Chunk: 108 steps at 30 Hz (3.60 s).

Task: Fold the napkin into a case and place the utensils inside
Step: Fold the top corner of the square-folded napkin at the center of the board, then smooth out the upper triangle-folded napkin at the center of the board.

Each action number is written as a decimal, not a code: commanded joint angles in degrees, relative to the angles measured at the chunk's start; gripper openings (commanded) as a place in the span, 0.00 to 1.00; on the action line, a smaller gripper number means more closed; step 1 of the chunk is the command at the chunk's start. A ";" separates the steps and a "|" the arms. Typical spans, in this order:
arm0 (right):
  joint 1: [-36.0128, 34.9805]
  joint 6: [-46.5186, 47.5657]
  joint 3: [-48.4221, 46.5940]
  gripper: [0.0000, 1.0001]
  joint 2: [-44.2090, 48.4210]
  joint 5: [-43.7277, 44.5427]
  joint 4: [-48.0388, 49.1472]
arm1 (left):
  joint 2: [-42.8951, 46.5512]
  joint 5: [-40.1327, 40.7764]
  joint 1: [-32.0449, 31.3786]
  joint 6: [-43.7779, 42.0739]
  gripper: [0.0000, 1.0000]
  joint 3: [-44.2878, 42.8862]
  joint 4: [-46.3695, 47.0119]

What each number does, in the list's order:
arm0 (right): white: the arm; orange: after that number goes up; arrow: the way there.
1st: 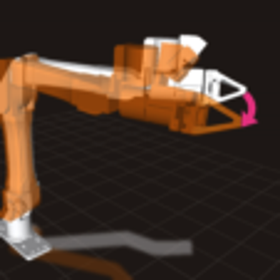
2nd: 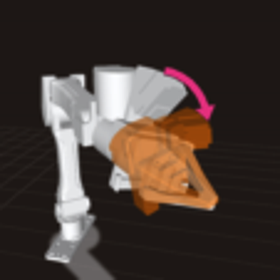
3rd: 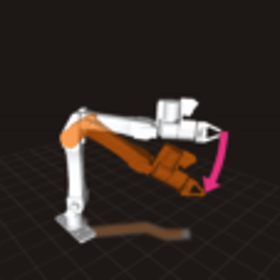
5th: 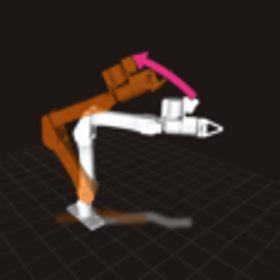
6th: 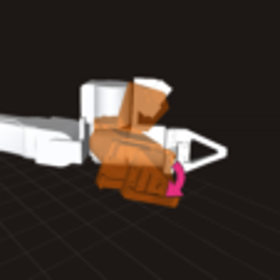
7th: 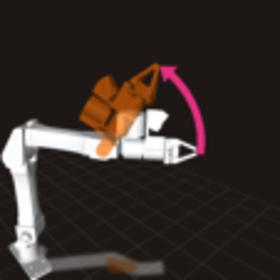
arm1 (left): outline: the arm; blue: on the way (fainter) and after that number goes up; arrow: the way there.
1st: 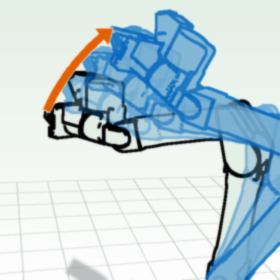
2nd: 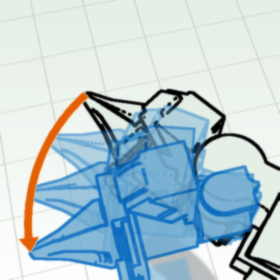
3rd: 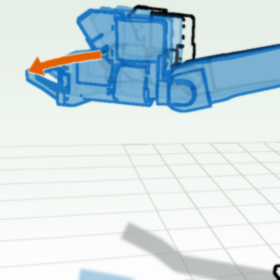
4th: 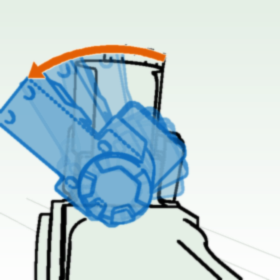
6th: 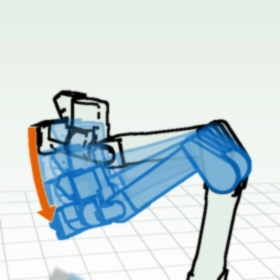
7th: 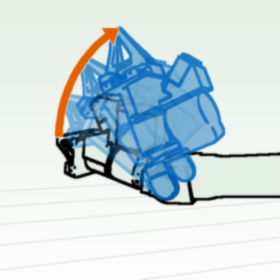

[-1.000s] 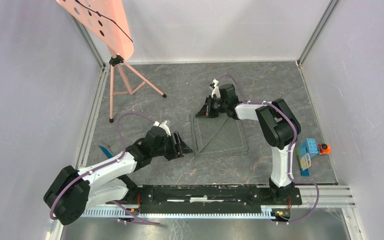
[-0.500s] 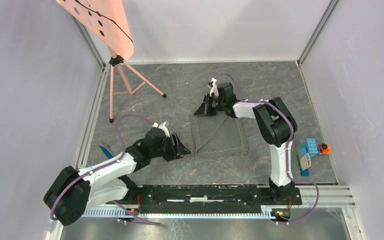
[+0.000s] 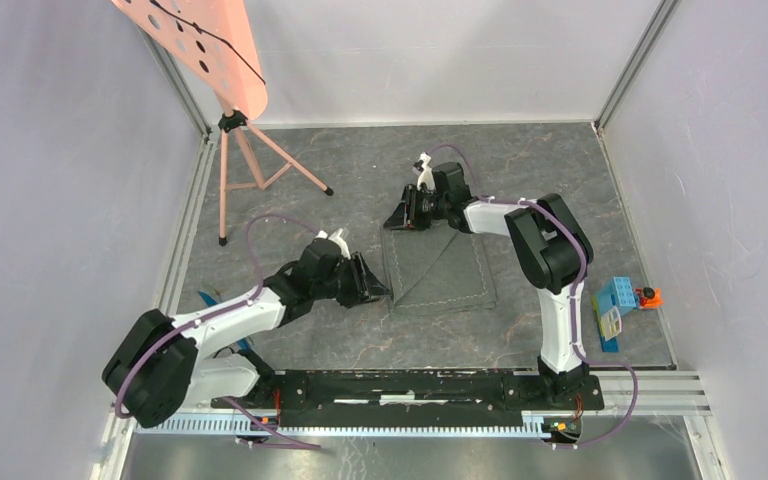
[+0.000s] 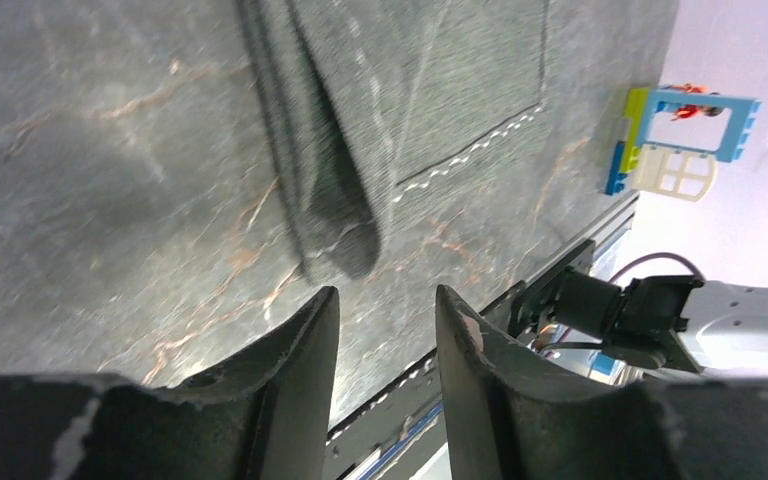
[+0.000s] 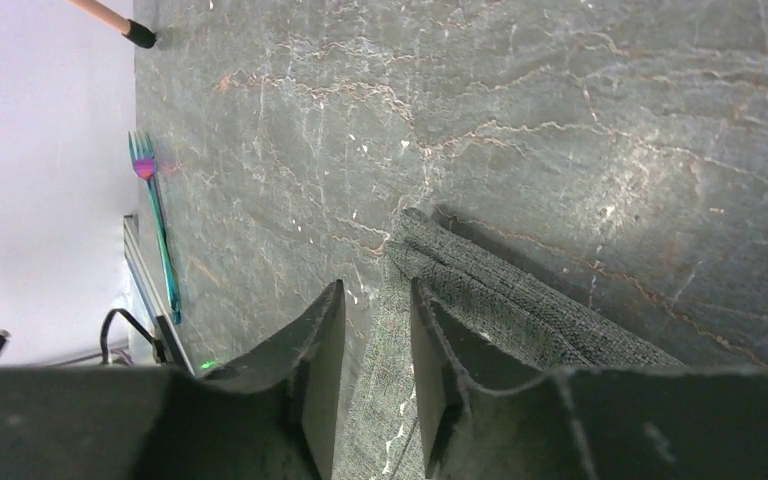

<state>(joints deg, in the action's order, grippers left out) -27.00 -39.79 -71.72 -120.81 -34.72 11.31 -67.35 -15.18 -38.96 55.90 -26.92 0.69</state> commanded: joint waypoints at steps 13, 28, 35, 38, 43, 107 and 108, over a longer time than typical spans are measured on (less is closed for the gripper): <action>5.15 2.61 12.86 0.61 19.03 -8.34 6.02 | -19.65 -10.51 0.14 -1.74 0.23 -11.66 14.47; 12.01 5.61 25.65 0.65 18.94 -14.32 12.51 | -24.79 -7.78 0.81 -2.85 0.17 -4.00 20.03; 15.27 7.00 25.20 0.65 19.30 -14.71 11.21 | -24.57 -10.58 0.81 -2.99 0.18 -3.12 22.16; 16.38 8.07 23.53 0.65 19.19 -14.59 9.33 | -22.26 -11.78 0.82 -3.16 0.20 -3.89 21.29; 18.43 8.70 20.33 0.65 17.92 -14.66 7.67 | -18.34 -12.54 0.82 -3.69 0.24 -6.13 17.33; 18.69 4.39 22.16 0.79 6.65 -14.73 23.38 | -23.76 -10.49 0.59 -5.71 0.23 0.91 21.01; 18.66 4.46 21.63 0.79 5.78 -14.56 23.32 | -24.36 -10.47 0.55 -5.71 0.23 1.27 21.56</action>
<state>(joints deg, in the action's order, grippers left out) -8.69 -37.26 -47.37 -111.70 -49.65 31.81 -89.76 -28.40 -38.11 50.92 -27.44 18.96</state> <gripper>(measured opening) 0.787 0.237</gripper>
